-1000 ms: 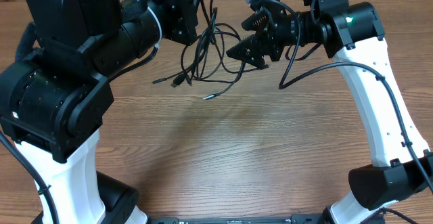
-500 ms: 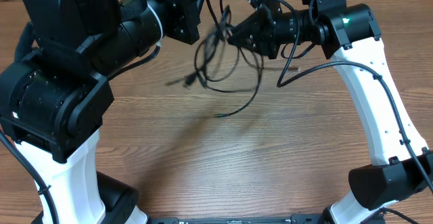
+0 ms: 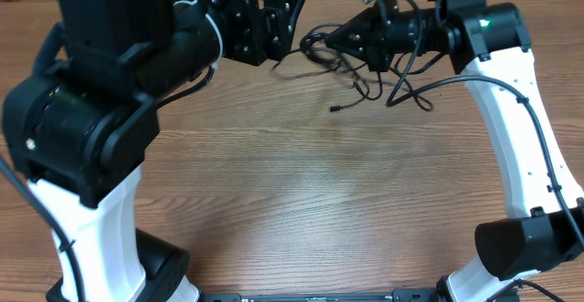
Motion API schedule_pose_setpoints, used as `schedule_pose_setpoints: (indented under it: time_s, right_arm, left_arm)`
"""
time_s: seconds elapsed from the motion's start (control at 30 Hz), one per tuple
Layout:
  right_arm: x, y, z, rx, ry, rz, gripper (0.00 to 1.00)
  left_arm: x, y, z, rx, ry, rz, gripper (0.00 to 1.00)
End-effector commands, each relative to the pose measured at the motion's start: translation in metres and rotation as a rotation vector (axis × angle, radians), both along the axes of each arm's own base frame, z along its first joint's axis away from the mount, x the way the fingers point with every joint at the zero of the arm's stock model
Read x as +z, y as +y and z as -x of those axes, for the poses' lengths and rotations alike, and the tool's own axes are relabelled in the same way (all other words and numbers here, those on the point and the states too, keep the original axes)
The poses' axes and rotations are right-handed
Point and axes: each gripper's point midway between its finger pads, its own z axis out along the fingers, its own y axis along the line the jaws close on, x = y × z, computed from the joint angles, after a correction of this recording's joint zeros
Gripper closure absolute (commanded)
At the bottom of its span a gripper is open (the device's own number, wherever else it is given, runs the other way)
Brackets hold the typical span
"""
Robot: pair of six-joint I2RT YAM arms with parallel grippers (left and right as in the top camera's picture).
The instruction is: Untangle cables
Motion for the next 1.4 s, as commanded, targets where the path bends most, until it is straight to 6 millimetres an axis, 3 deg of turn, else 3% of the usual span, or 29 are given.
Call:
schedule_pose_setpoints:
  time_s: [0.0, 0.2, 0.47, 0.67, 0.77, 0.8, 1.07, 1.23, 1.37]
  right_arm:
    - [0.002, 0.002, 0.002, 0.010, 0.014, -0.019, 0.96]
    - [0.007, 0.002, 0.005, 0.019, 0.000, -0.027, 0.96]
    - [0.032, -0.006, 0.006, -0.001, -0.096, -0.043, 0.96]
    - [0.054, -0.028, -0.004, -0.086, -0.146, -0.045, 0.96]
    - [0.066, -0.034, -0.006, -0.108, -0.160, -0.055, 0.96]
    - [0.072, -0.036, -0.006, -0.111, -0.176, -0.058, 0.96]
    - [0.119, -0.037, 0.002, -0.123, -0.273, -0.092, 0.96]
    - [0.143, -0.040, 0.009, -0.147, -0.318, -0.096, 0.96]
    - [0.156, -0.041, 0.014, -0.147, -0.353, -0.103, 0.96]
  left_arm:
    - [-0.023, -0.003, -0.021, 0.026, 0.025, -0.085, 0.16]
    - [-0.069, -0.005, -0.052, 0.078, 0.137, -0.171, 0.16]
    - [-0.120, -0.008, -0.088, 0.081, 0.254, -0.227, 0.15]
    - [-0.128, -0.031, -0.080, -0.207, 0.214, -0.249, 0.21]
    - [-0.136, -0.026, -0.079, -0.226, 0.225, -0.285, 0.29]
    - [-0.143, -0.025, -0.078, -0.240, 0.237, -0.306, 0.36]
    - [-0.185, -0.029, -0.087, -0.262, 0.356, -0.343, 0.39]
    - [-0.215, -0.039, -0.098, -0.296, 0.428, -0.335, 0.47]
    - [-0.233, -0.045, -0.103, -0.313, 0.473, -0.327, 0.45]
